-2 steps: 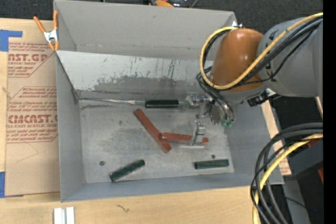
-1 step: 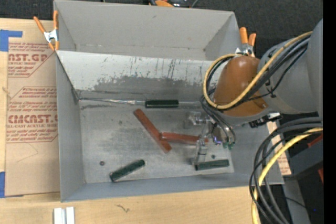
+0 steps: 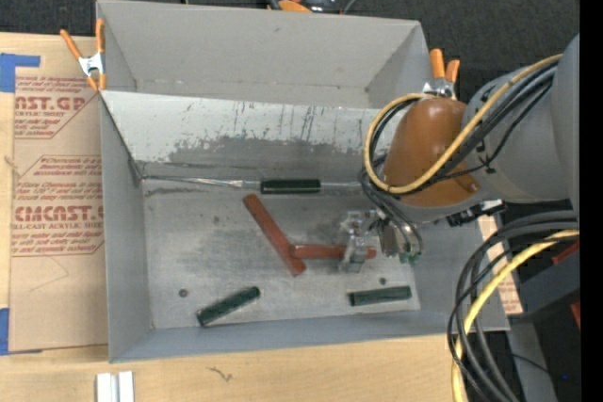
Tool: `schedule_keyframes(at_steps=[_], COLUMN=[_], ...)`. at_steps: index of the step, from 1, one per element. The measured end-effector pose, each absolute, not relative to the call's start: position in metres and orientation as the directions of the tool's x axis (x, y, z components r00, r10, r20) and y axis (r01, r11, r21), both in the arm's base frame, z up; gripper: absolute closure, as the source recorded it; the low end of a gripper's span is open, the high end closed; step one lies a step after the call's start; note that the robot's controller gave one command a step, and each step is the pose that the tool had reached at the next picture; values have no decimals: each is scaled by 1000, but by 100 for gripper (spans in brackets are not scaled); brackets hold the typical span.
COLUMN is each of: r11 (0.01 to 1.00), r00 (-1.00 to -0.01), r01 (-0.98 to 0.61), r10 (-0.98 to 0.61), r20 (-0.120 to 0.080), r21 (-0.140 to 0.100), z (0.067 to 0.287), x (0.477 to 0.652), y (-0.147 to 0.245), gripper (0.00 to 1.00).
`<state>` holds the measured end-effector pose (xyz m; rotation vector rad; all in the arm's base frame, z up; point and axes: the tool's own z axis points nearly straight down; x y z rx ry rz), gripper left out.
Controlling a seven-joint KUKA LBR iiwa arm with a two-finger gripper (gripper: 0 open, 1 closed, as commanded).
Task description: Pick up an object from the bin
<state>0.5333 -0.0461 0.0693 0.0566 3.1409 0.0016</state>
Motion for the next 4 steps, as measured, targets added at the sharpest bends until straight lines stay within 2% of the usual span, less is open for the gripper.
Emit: schedule_keyframes(at_steps=[1,2,3,4], r11=[975,514,515,589], r00=[-975,-514,-515,-589], r01=[-224,-858,-857,-808], r10=[-224,-858,-857,-808], r20=[-7,-4,-4,4], r21=[-2,-3,0,10], z=[151,206,205,117], x=[565,585,584,527], y=[-63,-42,-42,-42], gripper=[100,100,0,0])
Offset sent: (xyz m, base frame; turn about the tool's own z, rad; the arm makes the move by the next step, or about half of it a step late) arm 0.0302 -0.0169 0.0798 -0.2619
